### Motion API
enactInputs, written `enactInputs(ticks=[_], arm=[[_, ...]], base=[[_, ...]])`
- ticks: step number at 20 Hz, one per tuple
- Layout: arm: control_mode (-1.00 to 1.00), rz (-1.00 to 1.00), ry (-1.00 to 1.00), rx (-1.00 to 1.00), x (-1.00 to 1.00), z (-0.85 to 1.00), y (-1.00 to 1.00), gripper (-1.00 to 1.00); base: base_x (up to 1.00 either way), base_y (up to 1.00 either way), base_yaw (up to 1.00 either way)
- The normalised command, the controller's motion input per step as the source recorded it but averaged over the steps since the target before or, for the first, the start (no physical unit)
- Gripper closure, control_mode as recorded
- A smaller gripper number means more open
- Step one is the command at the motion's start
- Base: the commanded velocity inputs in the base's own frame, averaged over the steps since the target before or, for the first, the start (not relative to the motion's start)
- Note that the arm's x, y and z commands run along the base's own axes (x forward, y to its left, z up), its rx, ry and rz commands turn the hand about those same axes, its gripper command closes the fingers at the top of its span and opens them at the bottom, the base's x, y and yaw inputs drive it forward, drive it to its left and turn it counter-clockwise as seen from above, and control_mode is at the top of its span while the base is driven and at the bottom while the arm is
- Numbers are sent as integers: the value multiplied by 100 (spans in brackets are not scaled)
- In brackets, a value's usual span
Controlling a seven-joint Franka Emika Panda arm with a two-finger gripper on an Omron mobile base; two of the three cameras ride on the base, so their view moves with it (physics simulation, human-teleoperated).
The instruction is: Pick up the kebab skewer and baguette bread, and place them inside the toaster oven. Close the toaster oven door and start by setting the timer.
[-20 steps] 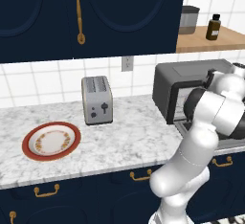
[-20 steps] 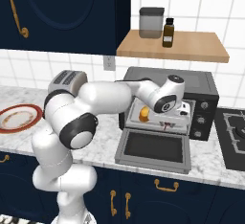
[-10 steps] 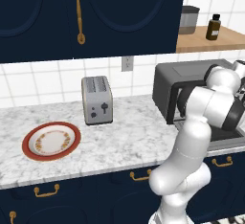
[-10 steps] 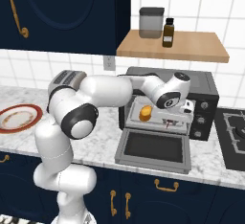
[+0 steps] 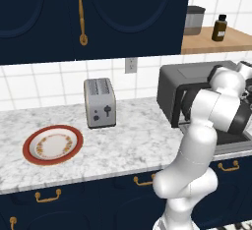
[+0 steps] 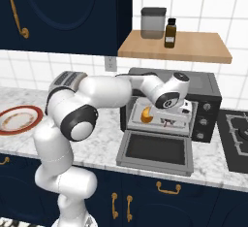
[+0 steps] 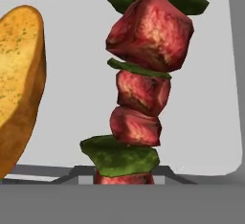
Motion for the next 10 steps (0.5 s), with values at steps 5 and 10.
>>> enactInputs(ticks=[5, 10], arm=[[-100, 0, 0, 0, 8, -21, 0, 100], [-100, 0, -1, 0, 1, -15, 0, 100]], base=[[0, 0, 0], [0, 0, 0]])
